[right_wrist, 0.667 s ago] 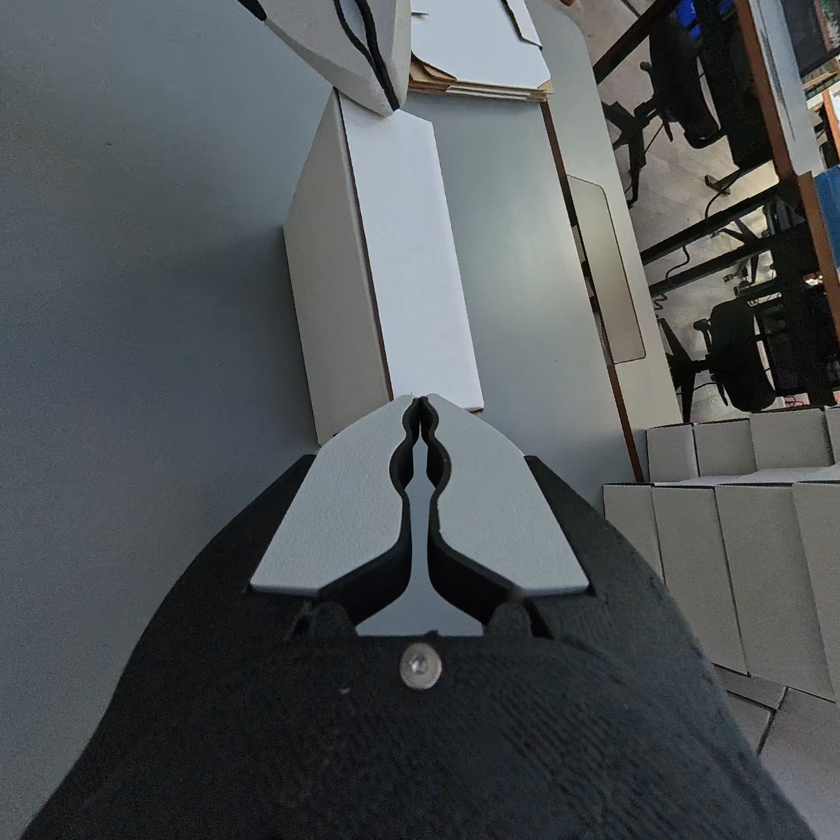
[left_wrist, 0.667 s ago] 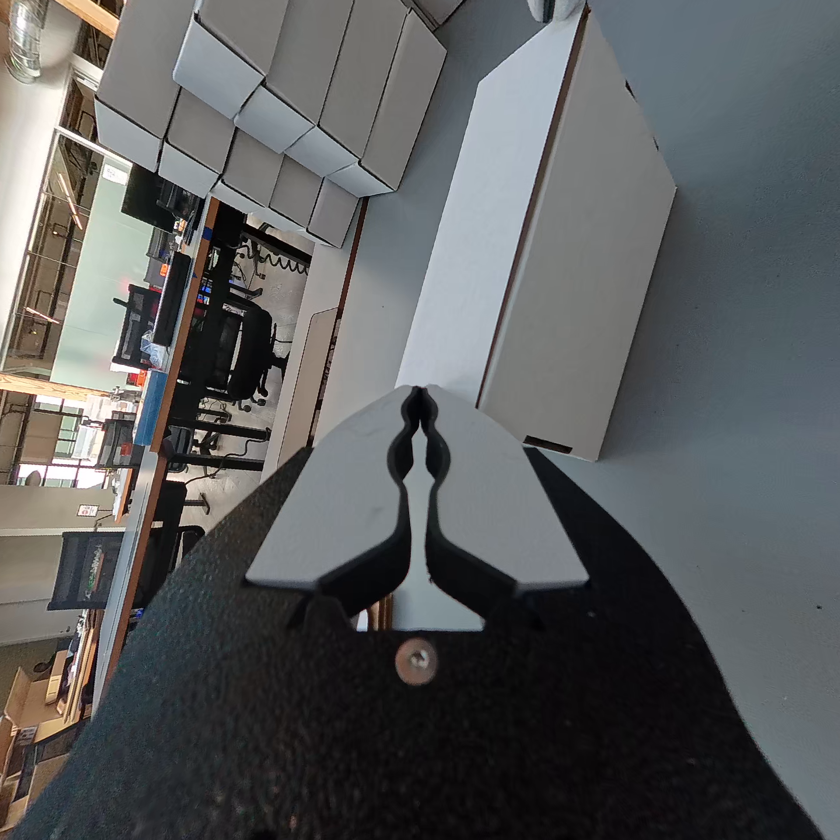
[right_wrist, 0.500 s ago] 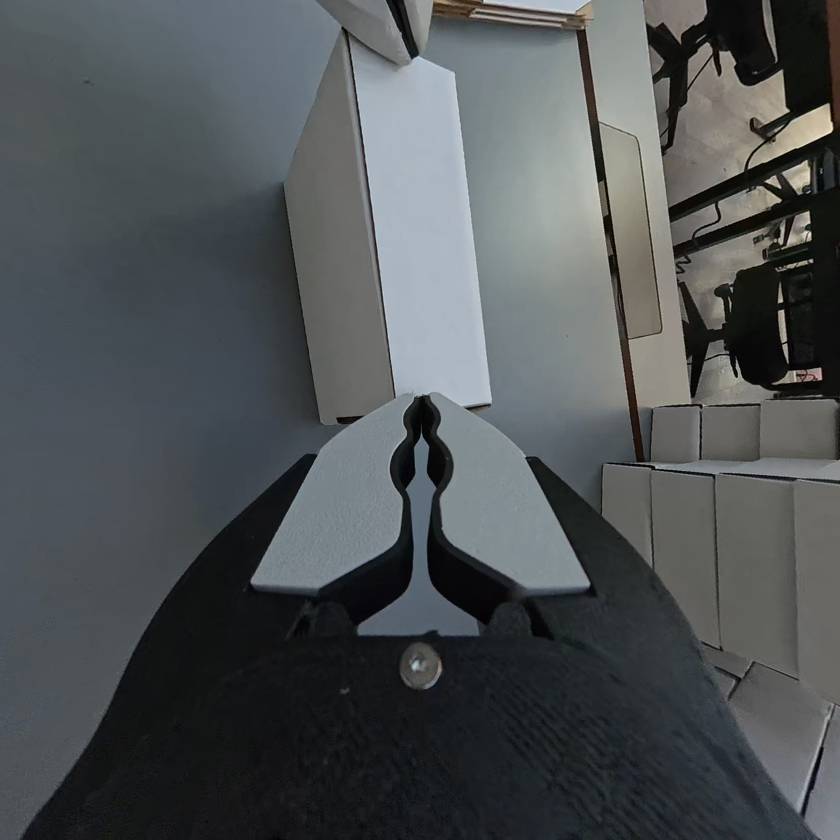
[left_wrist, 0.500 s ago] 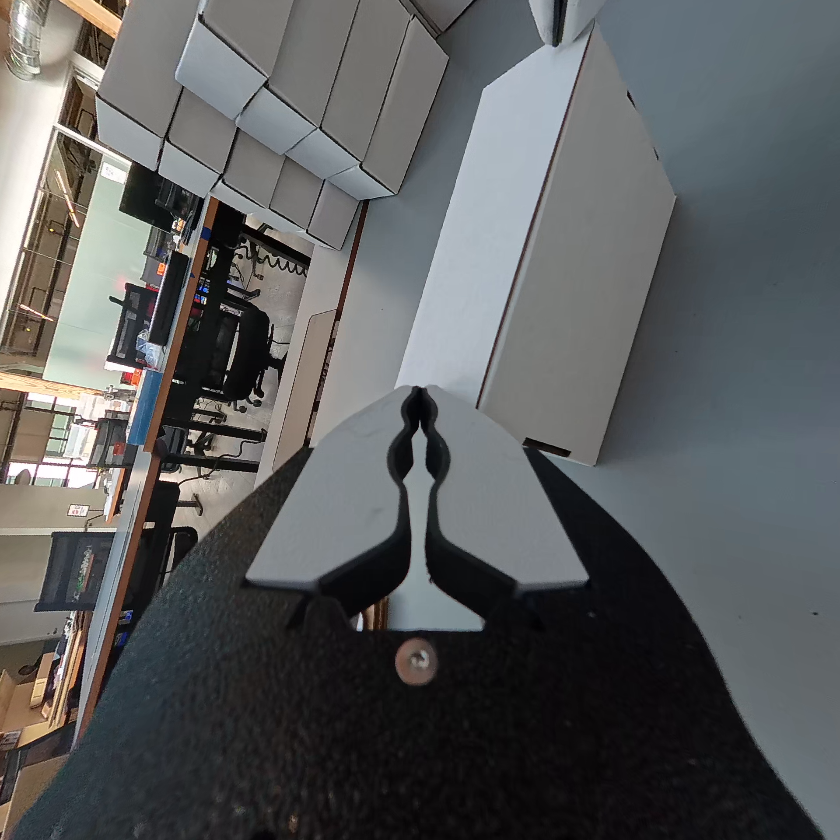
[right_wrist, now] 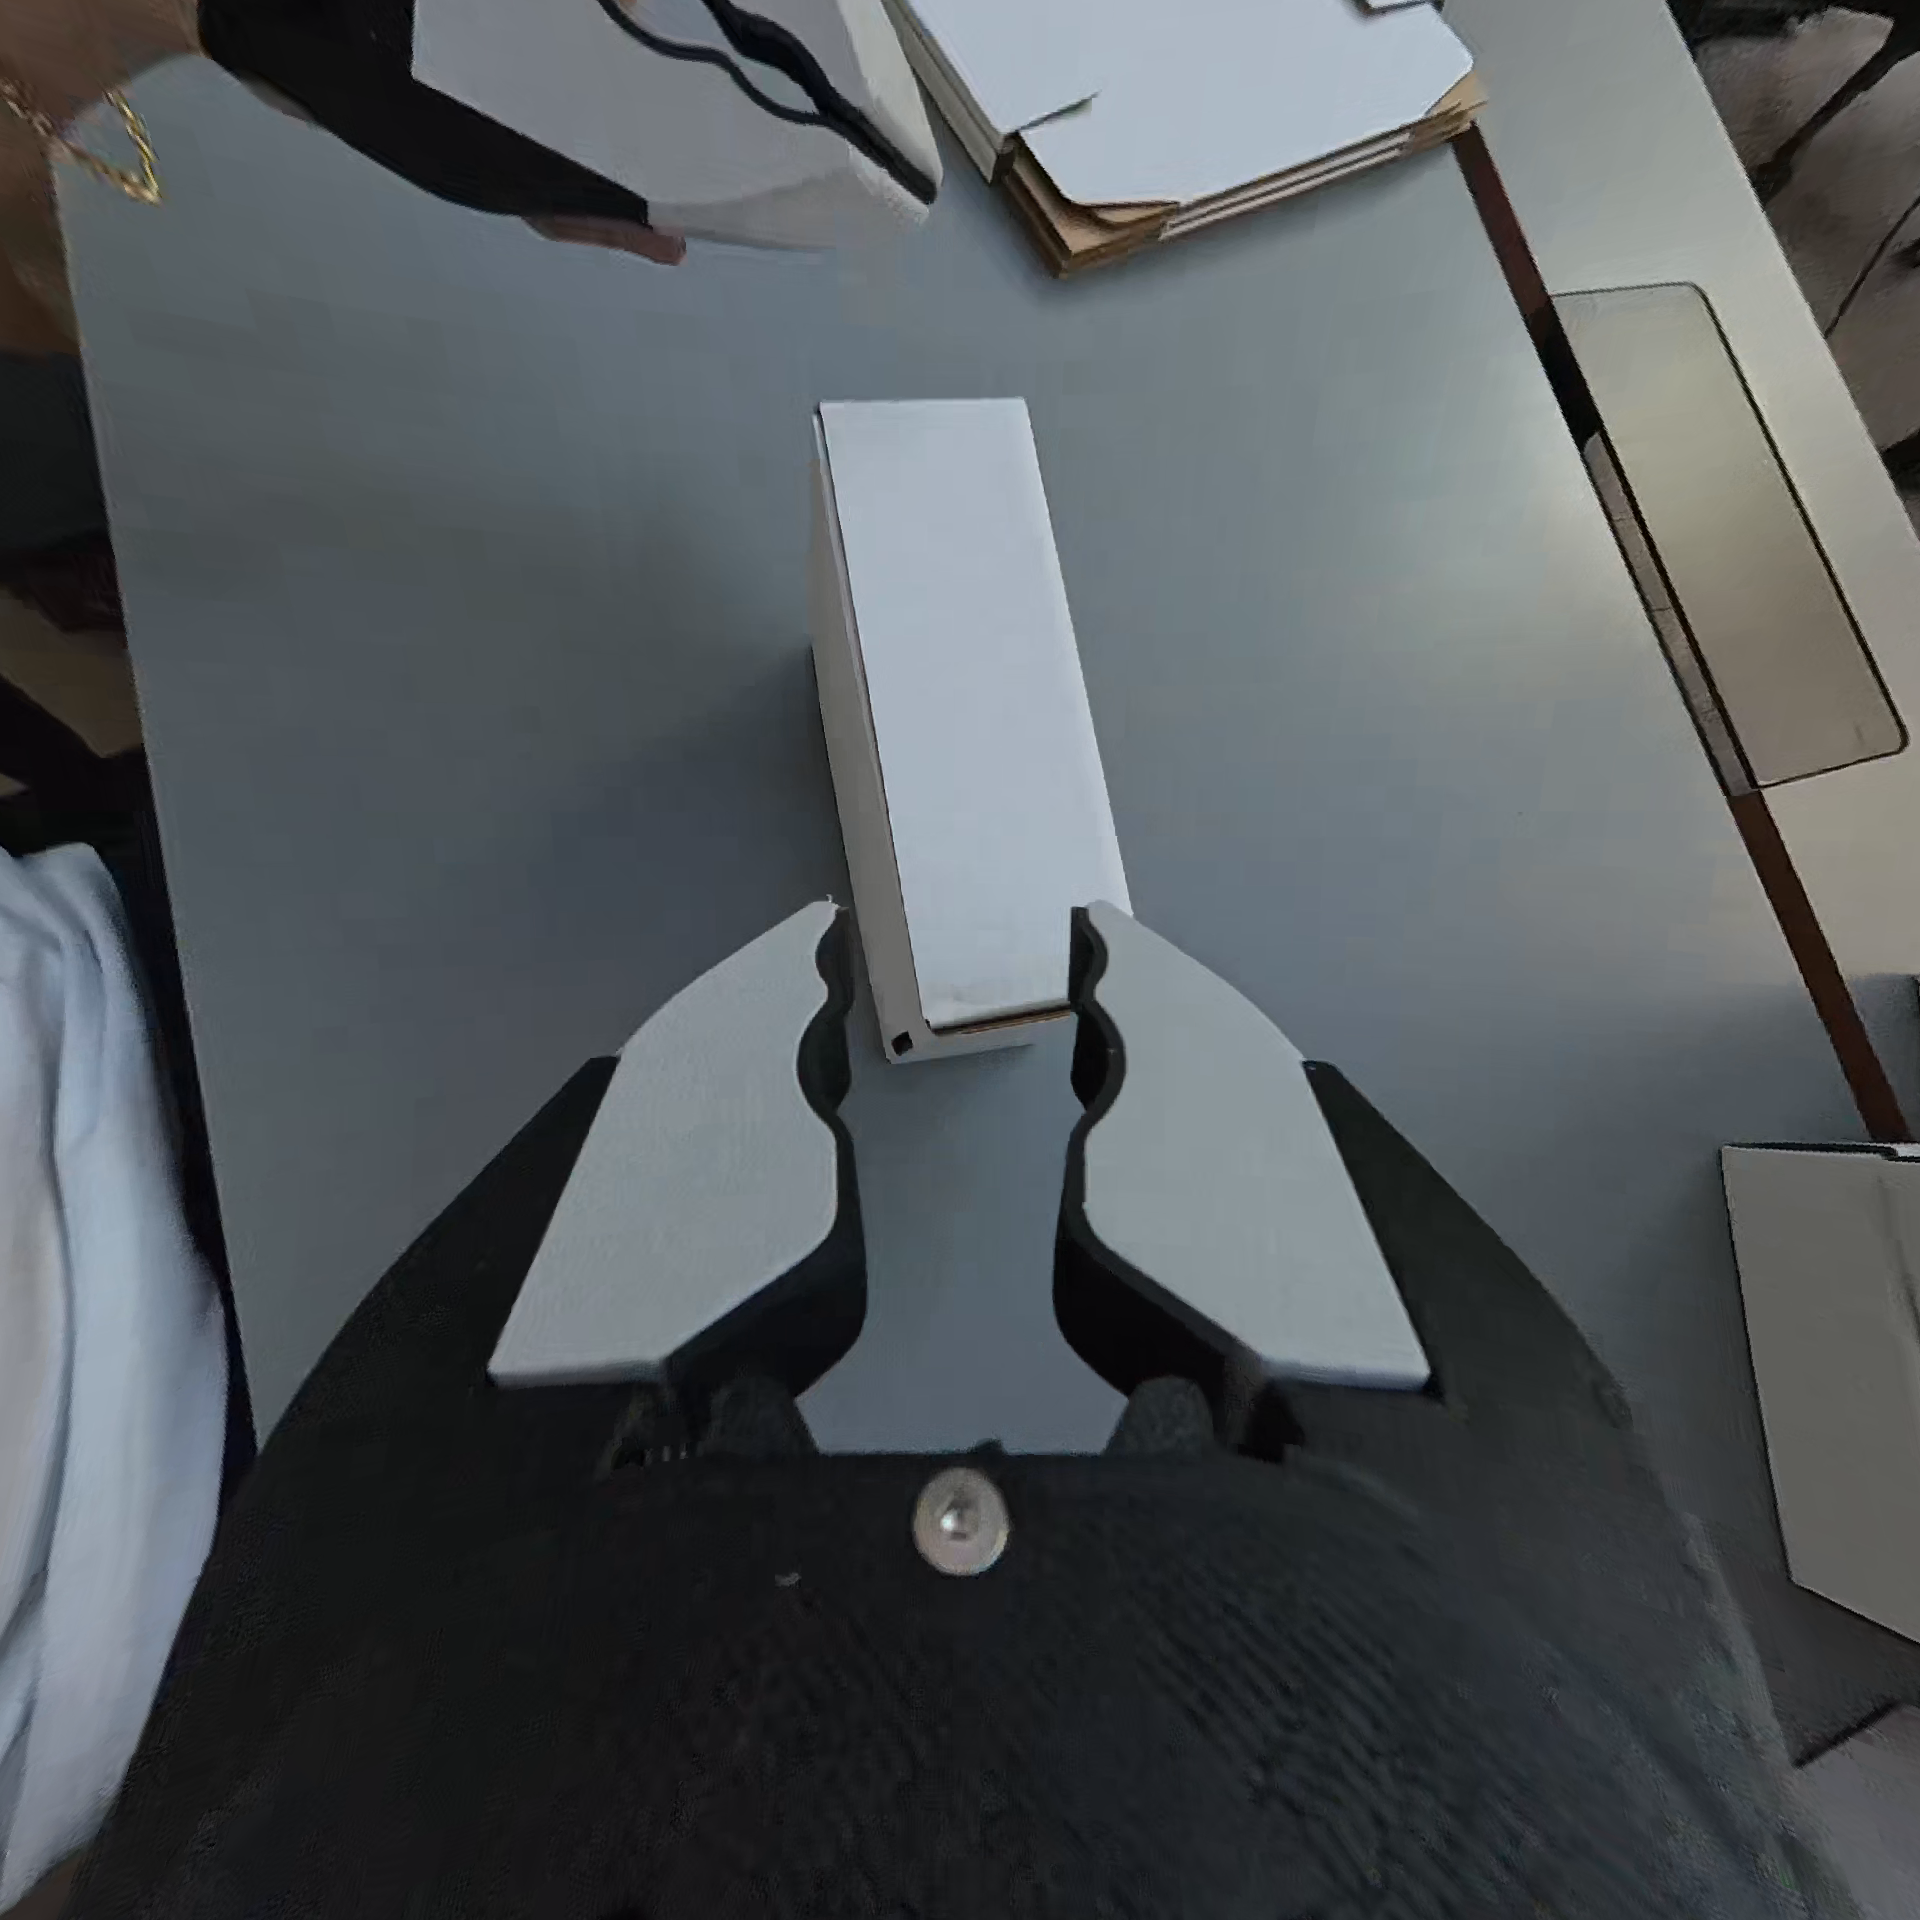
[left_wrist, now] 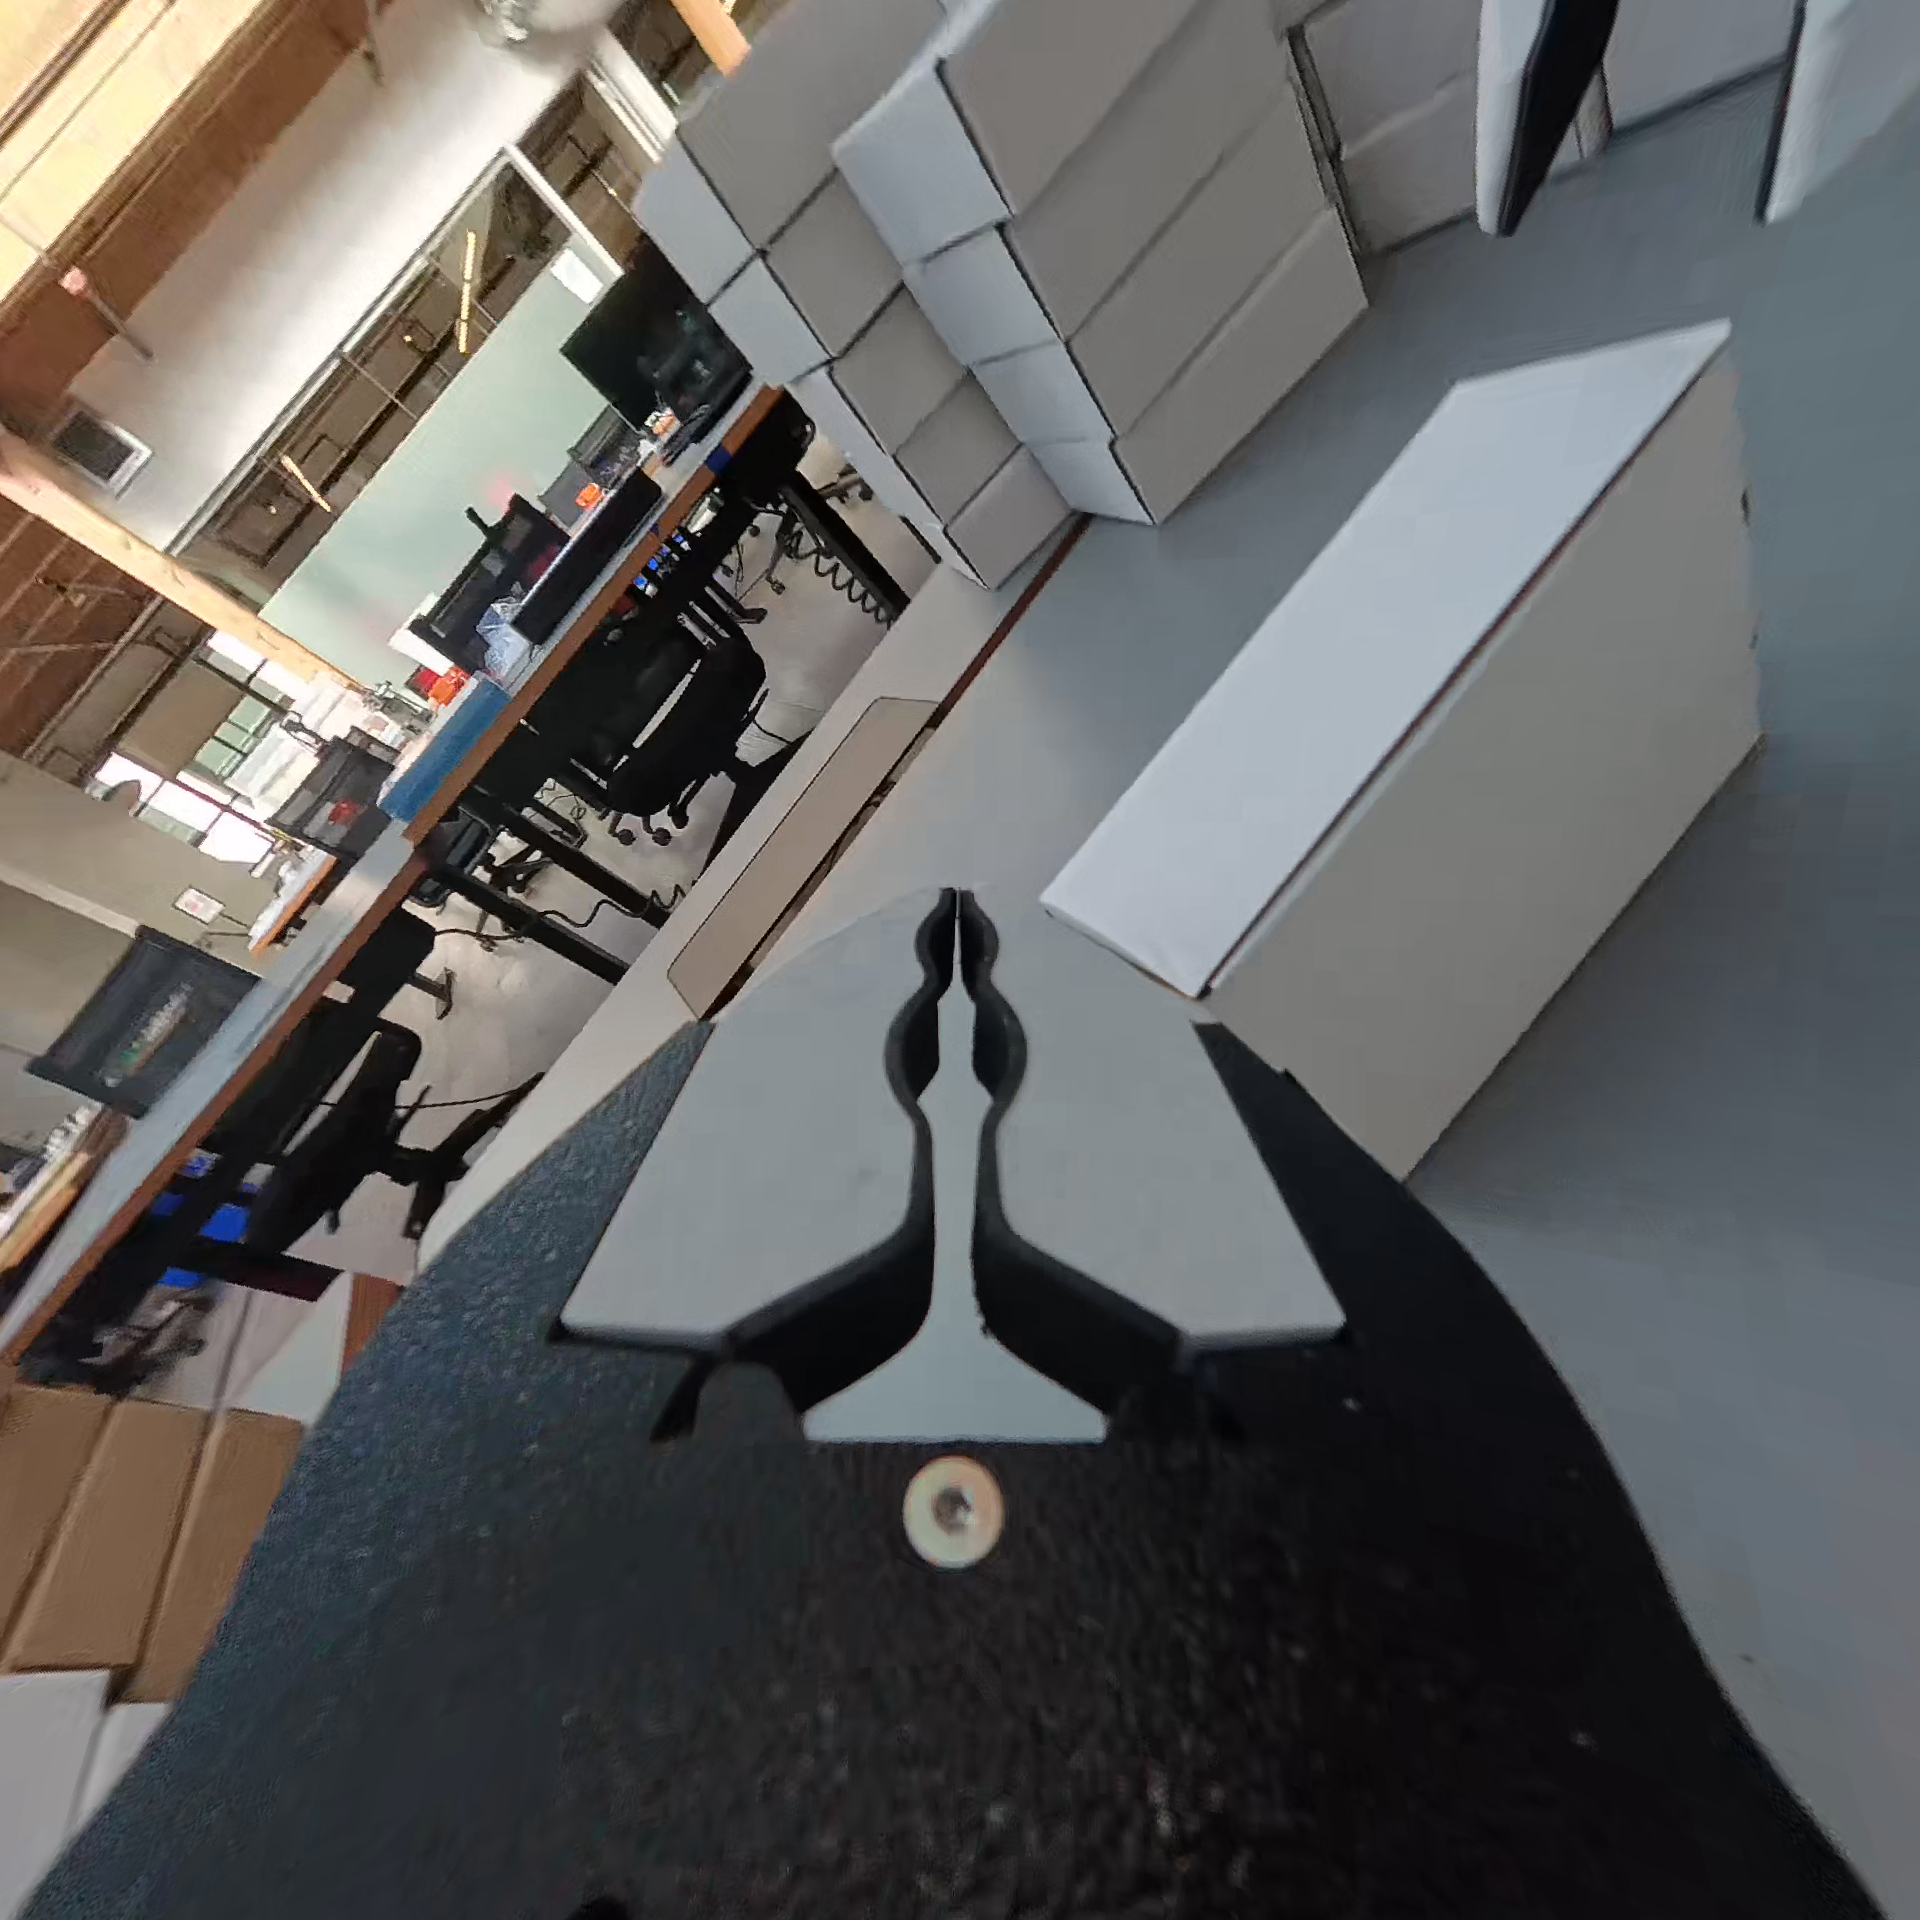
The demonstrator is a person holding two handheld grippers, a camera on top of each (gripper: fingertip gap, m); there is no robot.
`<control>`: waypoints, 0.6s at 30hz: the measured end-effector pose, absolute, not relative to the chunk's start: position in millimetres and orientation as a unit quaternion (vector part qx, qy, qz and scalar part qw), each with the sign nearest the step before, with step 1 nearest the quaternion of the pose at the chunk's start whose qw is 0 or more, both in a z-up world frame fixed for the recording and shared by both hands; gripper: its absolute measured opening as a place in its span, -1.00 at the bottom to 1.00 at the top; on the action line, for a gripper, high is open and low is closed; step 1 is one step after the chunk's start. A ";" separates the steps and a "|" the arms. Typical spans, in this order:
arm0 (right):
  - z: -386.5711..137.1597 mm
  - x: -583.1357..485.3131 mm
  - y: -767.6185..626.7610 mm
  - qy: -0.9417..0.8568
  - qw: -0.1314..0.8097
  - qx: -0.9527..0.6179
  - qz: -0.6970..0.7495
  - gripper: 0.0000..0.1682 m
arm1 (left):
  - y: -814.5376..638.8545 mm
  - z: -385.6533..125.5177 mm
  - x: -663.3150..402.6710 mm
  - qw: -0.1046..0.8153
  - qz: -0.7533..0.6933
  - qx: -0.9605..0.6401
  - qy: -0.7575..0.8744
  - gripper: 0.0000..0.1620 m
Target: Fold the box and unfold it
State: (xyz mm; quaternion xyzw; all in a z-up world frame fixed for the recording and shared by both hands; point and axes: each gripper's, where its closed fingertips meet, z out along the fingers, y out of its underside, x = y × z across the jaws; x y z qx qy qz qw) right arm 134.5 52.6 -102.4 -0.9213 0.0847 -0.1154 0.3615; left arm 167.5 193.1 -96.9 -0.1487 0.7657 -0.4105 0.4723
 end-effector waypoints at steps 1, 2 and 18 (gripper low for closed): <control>-93.8 133.8 57.7 0.092 0.375 -0.918 -0.094 -0.38 | 193.8 -89.2 162.8 0.451 -0.458 -0.181 0.744 -0.87; -89.4 132.3 62.9 0.095 0.376 -0.919 -0.070 -0.22 | 192.9 -83.3 157.5 0.421 -0.502 -0.207 0.727 -0.79; -152.3 154.1 129.0 0.019 0.157 -0.987 -0.028 0.01 | 207.2 -121.3 133.6 0.278 -0.539 -0.330 0.723 -0.16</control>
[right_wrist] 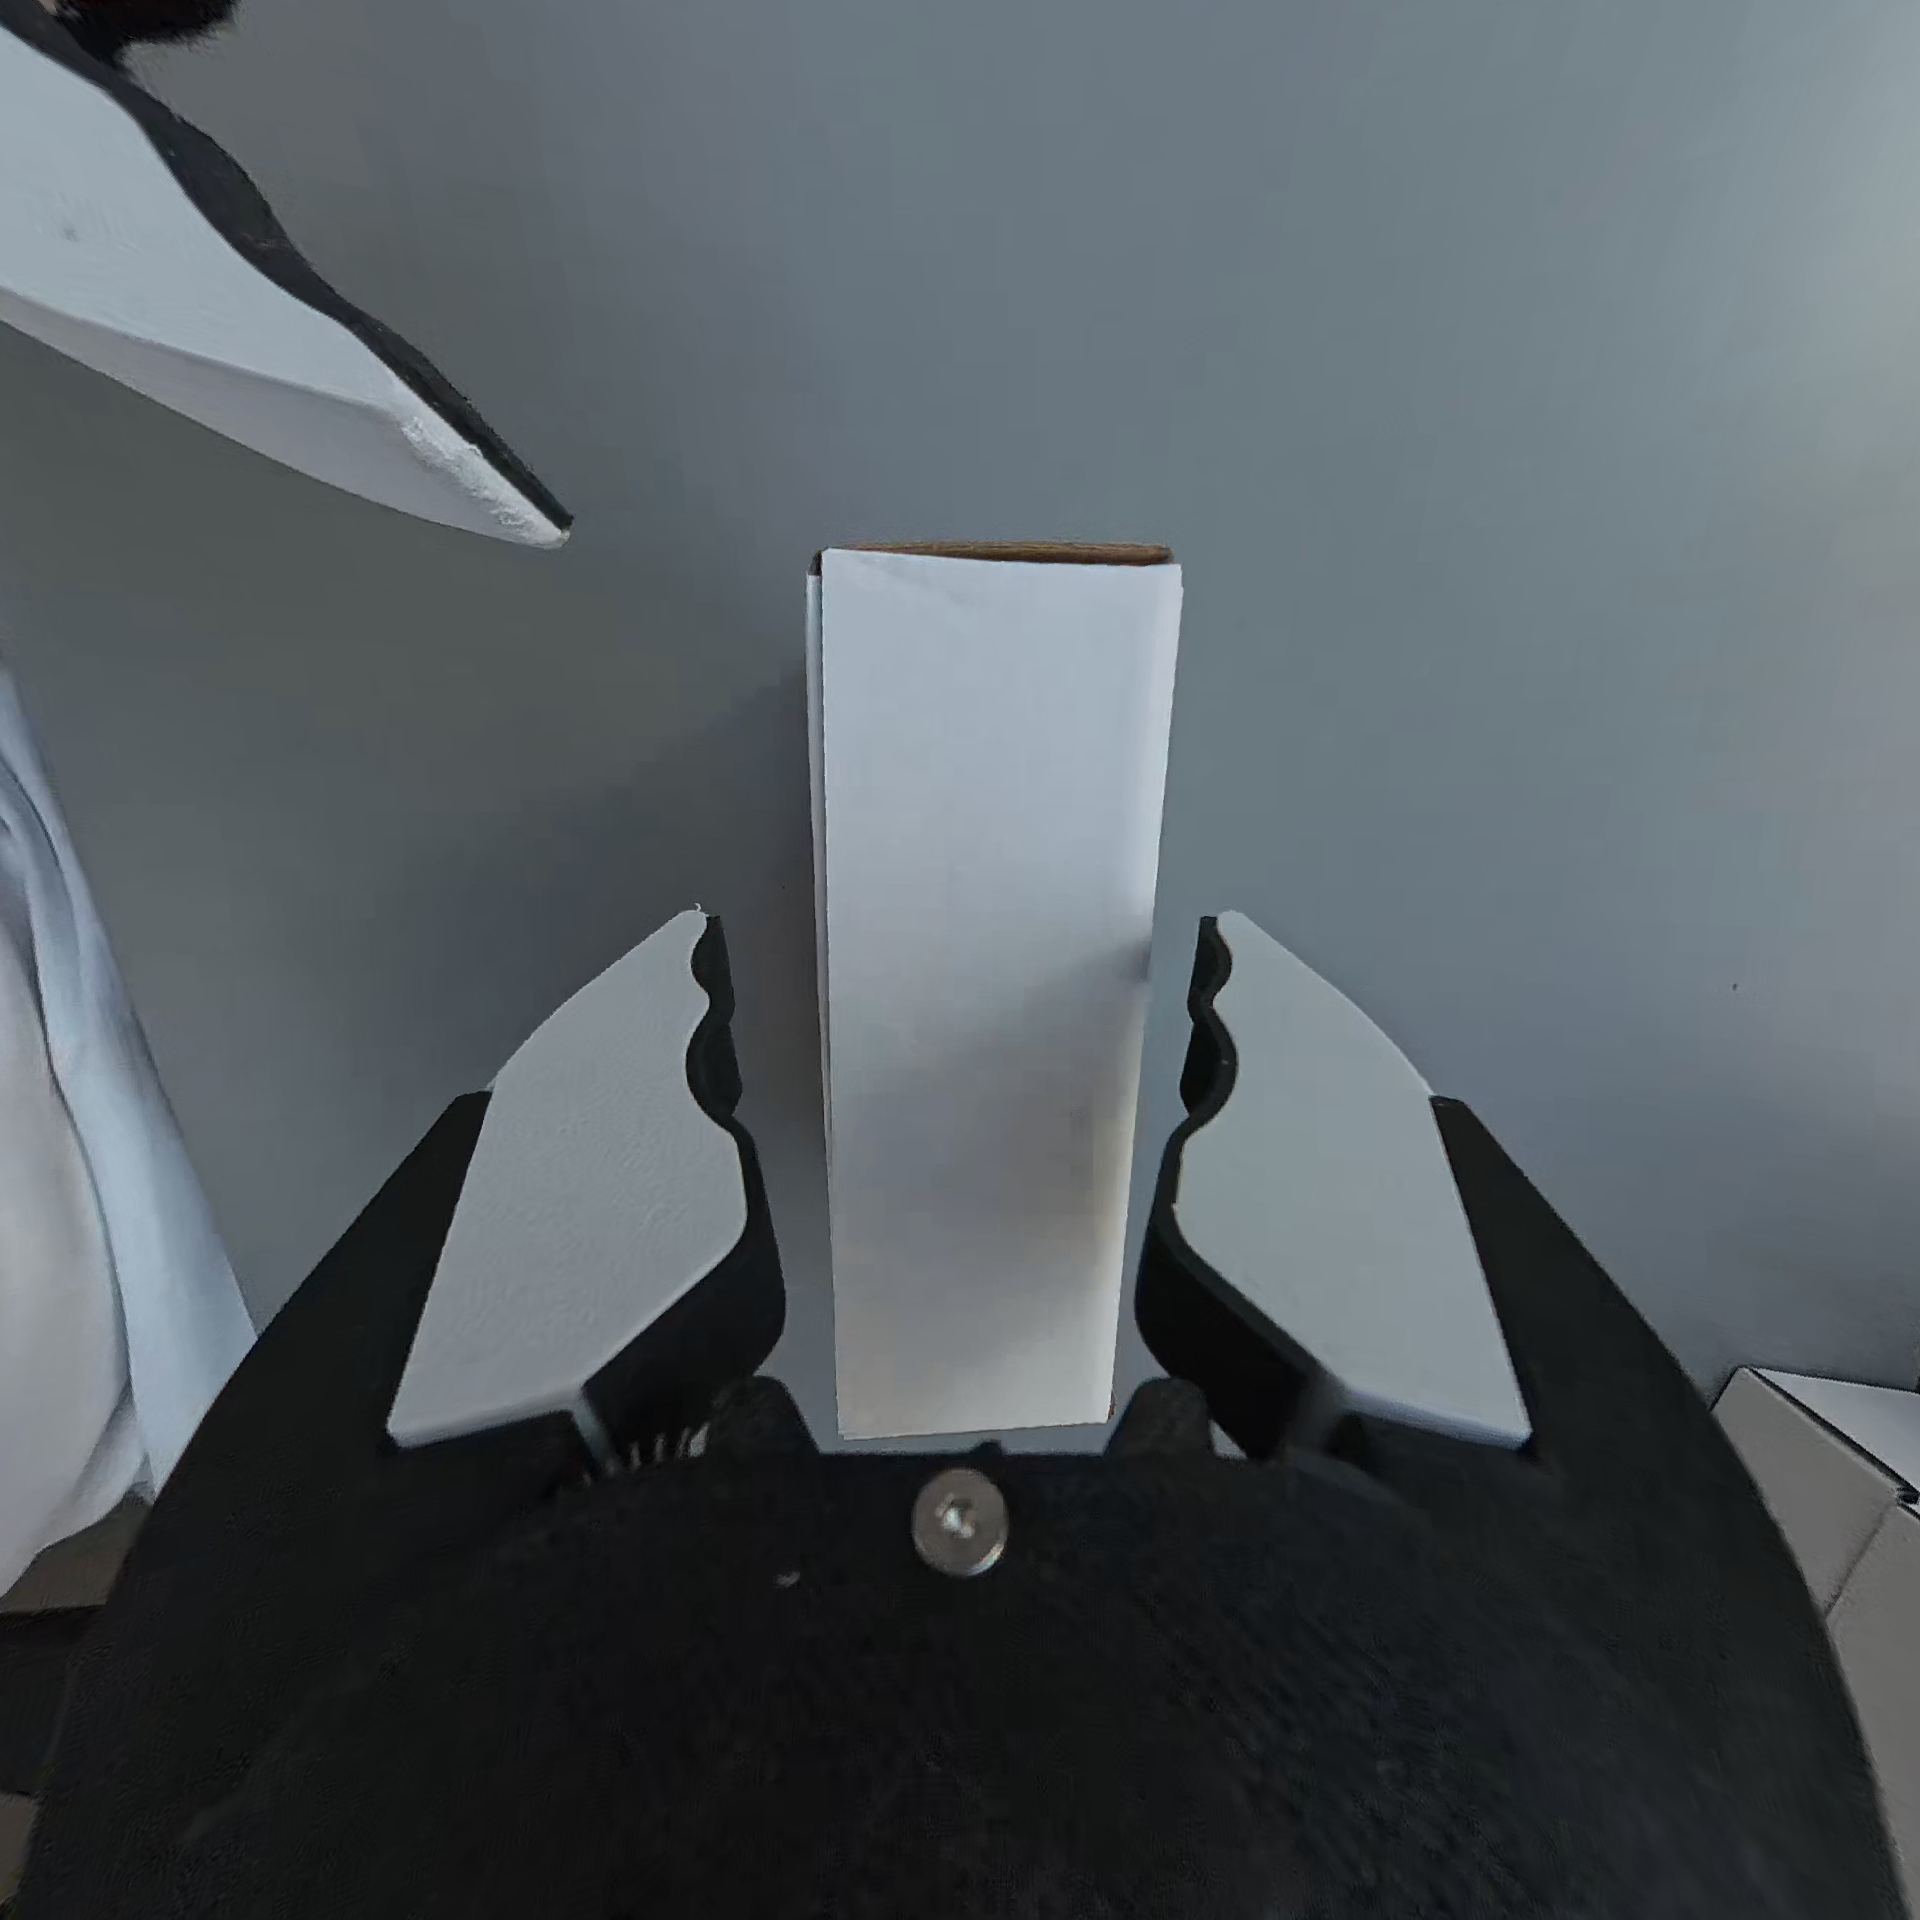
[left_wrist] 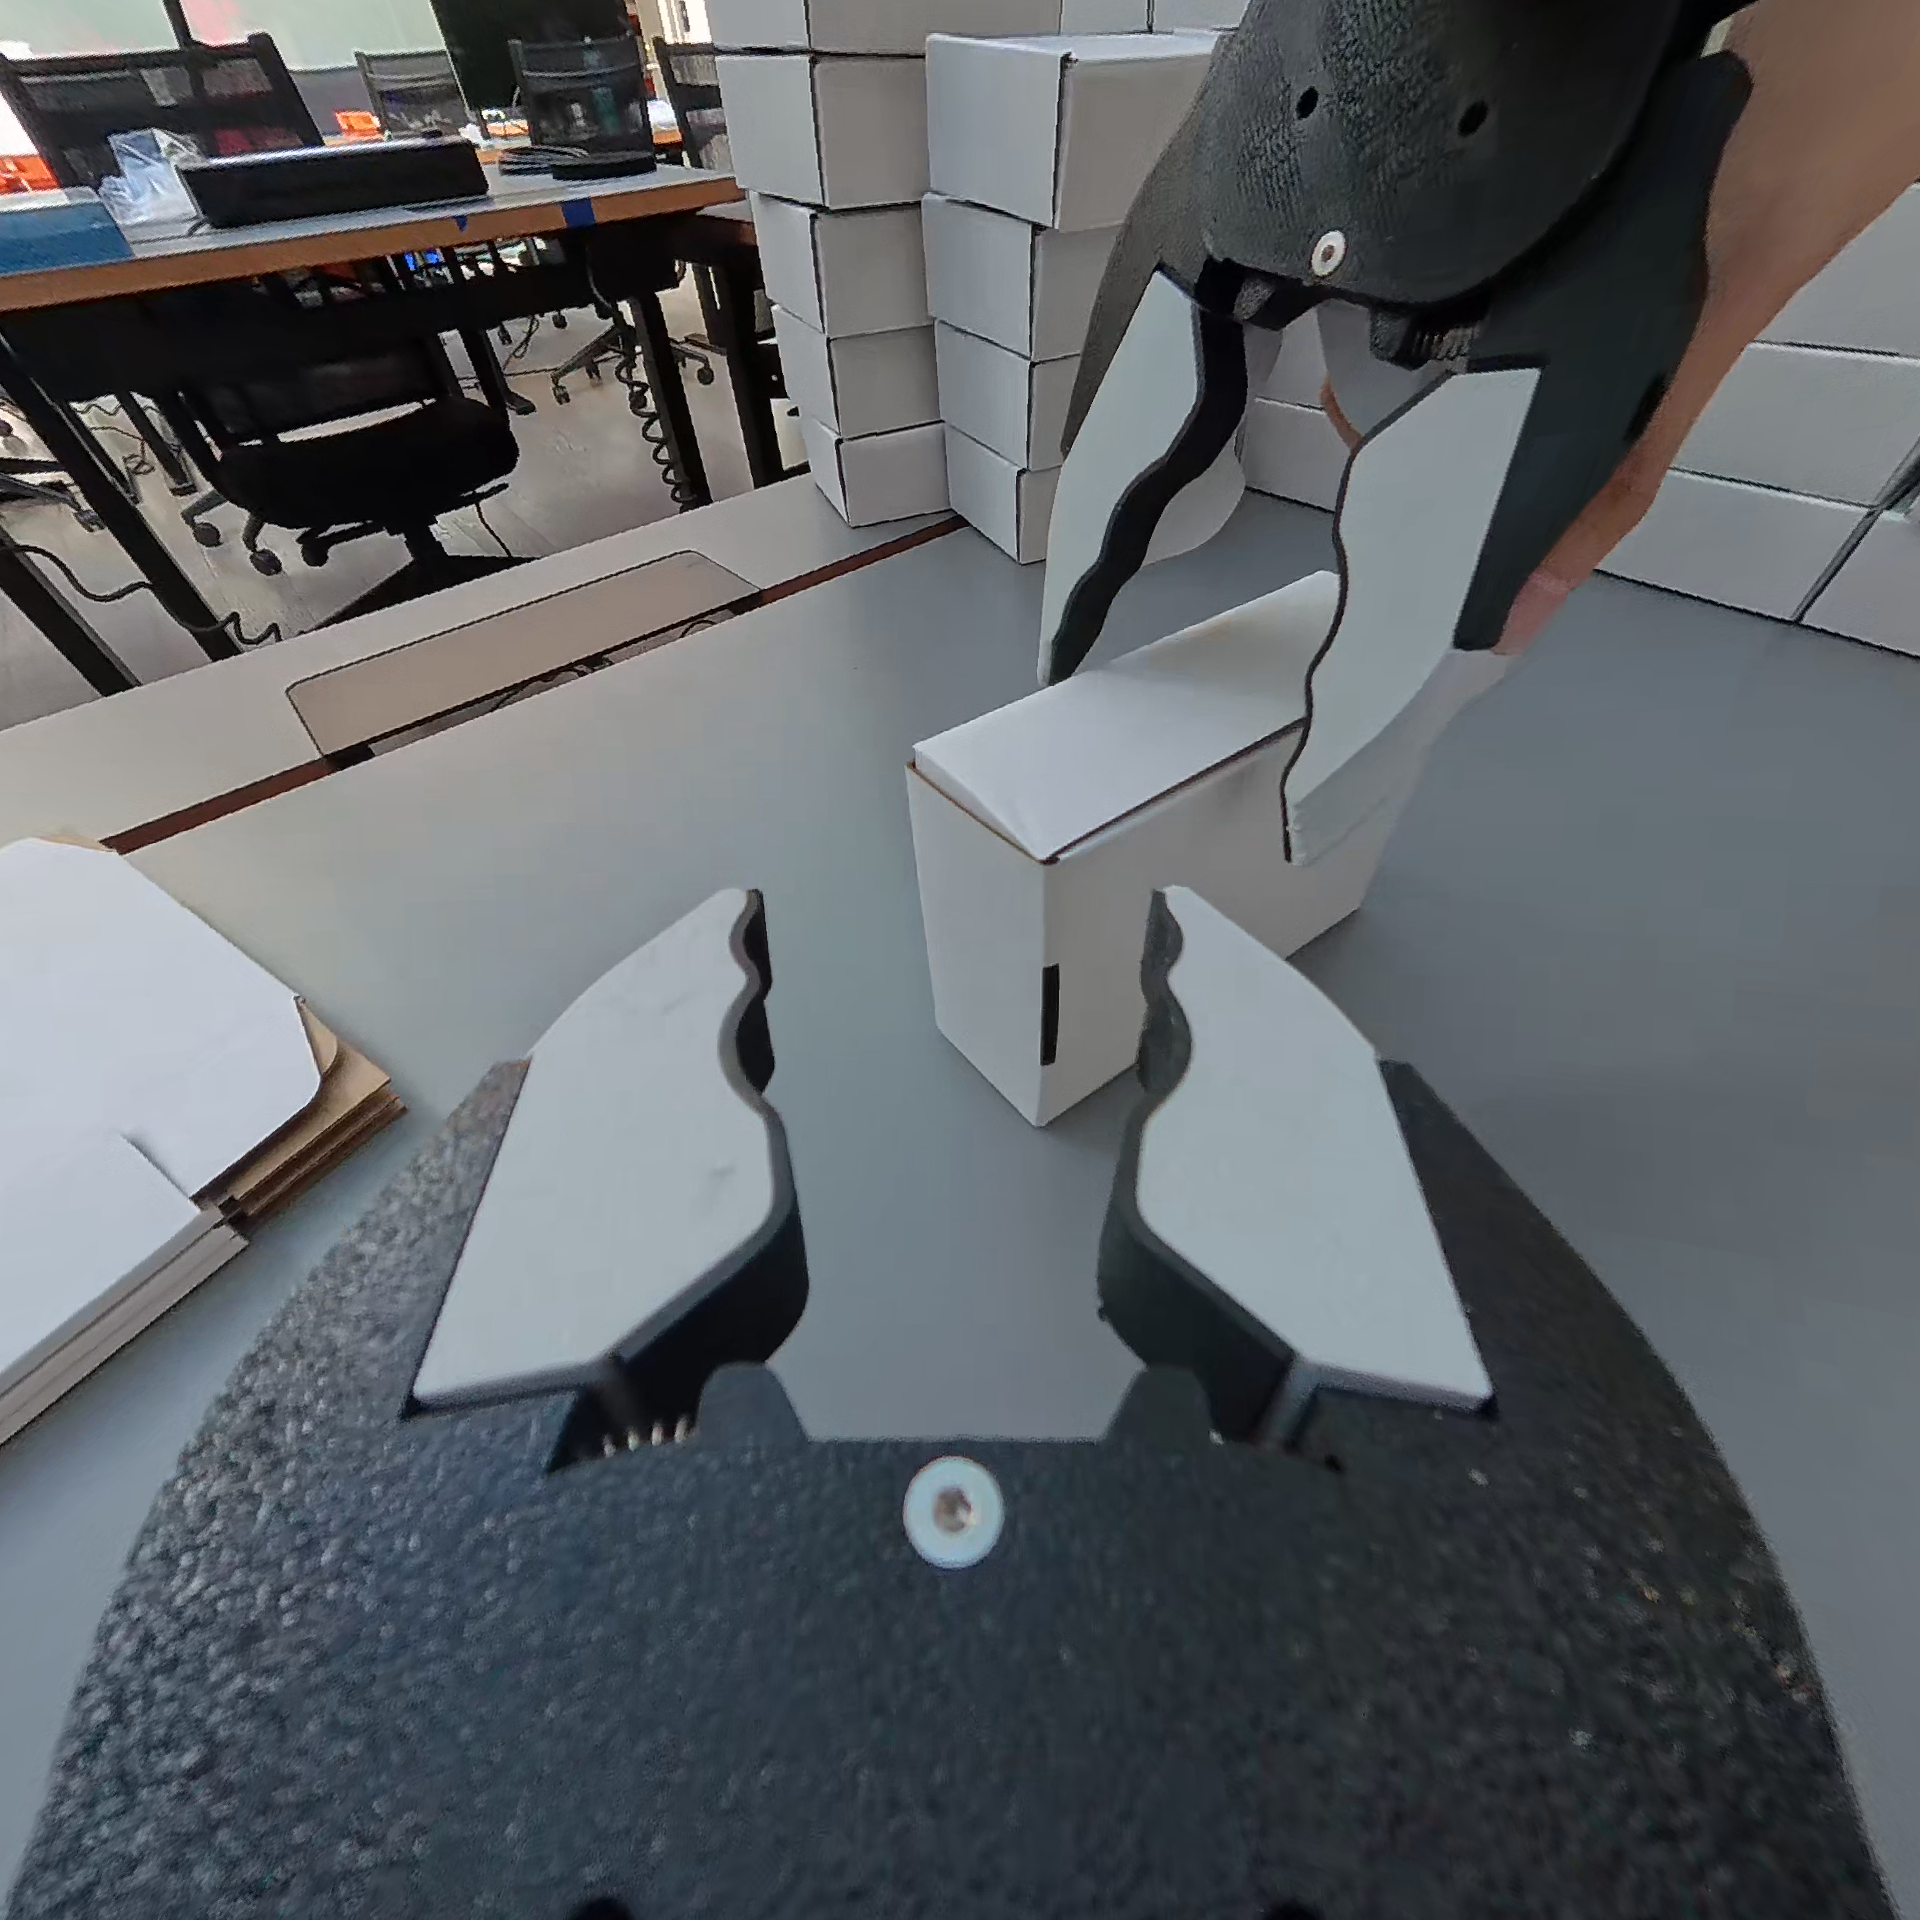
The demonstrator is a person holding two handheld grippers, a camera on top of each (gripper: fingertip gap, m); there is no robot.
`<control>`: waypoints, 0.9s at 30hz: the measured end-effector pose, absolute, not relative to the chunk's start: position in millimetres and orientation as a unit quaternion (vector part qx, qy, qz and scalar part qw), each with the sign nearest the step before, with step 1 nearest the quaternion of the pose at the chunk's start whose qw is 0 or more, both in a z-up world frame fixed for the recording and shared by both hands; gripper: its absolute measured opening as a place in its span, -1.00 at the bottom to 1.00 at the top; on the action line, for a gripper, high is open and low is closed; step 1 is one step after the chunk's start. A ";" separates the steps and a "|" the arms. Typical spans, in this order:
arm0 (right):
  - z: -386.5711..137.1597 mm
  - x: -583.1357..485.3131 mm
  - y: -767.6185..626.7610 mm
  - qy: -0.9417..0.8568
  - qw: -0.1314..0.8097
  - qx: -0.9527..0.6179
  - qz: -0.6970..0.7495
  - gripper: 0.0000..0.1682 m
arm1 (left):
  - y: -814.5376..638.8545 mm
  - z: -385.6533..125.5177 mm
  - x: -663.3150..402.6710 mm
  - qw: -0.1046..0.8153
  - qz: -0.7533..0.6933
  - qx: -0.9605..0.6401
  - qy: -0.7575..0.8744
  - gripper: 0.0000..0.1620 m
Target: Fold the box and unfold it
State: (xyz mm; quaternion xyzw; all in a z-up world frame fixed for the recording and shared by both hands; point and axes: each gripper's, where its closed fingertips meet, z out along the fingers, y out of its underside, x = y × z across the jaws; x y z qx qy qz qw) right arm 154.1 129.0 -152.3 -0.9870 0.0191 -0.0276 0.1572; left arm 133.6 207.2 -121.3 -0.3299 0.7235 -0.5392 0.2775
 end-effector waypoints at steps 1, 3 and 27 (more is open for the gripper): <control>-154.7 154.7 129.3 0.016 0.150 -0.988 -0.028 0.01 | 207.6 -120.7 133.0 0.276 -0.543 -0.329 0.722 -0.16; -158.2 154.5 130.4 0.011 0.142 -0.990 -0.024 -0.04 | 209.1 -121.3 133.5 0.272 -0.546 -0.331 0.721 -0.17; -92.4 214.5 40.0 -0.008 0.156 -0.930 -0.333 -0.25 | 197.6 -145.2 127.7 0.238 -0.538 -0.333 0.737 -0.24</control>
